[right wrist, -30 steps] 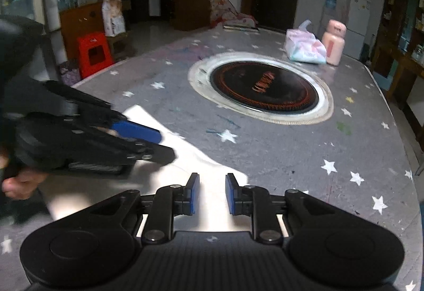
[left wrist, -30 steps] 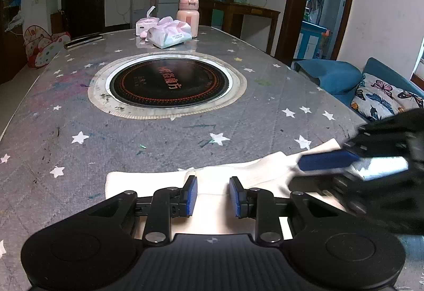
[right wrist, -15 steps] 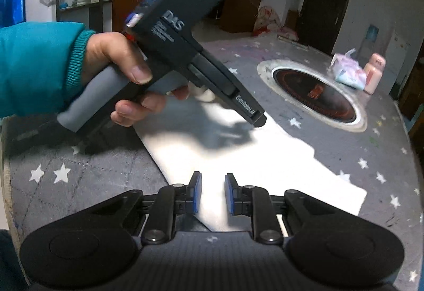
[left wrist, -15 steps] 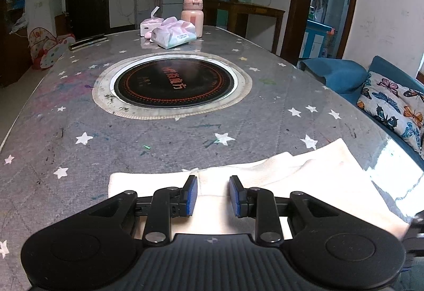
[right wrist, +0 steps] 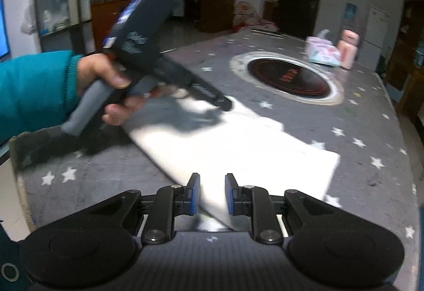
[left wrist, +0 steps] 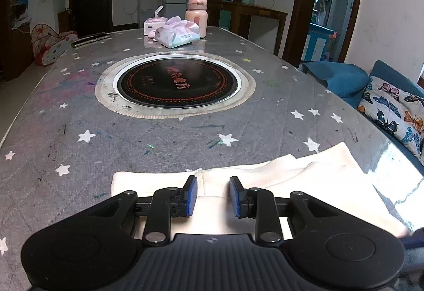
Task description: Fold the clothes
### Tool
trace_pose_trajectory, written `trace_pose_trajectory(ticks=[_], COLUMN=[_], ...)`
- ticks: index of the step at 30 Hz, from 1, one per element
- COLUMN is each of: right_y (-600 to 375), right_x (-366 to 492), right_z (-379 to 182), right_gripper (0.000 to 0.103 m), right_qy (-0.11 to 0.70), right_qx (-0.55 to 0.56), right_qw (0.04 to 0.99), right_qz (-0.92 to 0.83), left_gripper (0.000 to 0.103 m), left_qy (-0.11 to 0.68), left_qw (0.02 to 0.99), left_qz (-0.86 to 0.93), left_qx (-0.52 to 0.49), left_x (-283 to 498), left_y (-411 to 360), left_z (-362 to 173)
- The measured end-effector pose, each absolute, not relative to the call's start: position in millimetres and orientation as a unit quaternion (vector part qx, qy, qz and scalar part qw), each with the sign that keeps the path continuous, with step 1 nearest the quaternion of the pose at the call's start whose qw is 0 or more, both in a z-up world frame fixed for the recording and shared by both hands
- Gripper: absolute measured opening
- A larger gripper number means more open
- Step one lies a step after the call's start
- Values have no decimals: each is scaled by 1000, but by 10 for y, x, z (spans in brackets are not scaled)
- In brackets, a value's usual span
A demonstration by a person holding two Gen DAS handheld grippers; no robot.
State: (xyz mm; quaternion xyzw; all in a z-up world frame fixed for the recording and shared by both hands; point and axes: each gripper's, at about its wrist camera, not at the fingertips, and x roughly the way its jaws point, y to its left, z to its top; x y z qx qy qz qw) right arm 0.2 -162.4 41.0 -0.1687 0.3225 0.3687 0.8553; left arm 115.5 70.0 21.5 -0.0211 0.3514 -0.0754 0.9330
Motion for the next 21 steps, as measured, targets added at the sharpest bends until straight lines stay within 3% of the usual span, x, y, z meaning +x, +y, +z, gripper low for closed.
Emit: trace_pose_trajectory(ticks=[21], right_y=[-1916], right_x=[537], right_z=[329], right_gripper=[20], right_qy=[356], right_qx=[-105], right_qw=[874], right_qz=[313], left_gripper=[30], left_qy=[313], left_qw=[944], left_qz=[-88], left_qx=[-49], left_x=[-139], left_y=[882], left_z=[495])
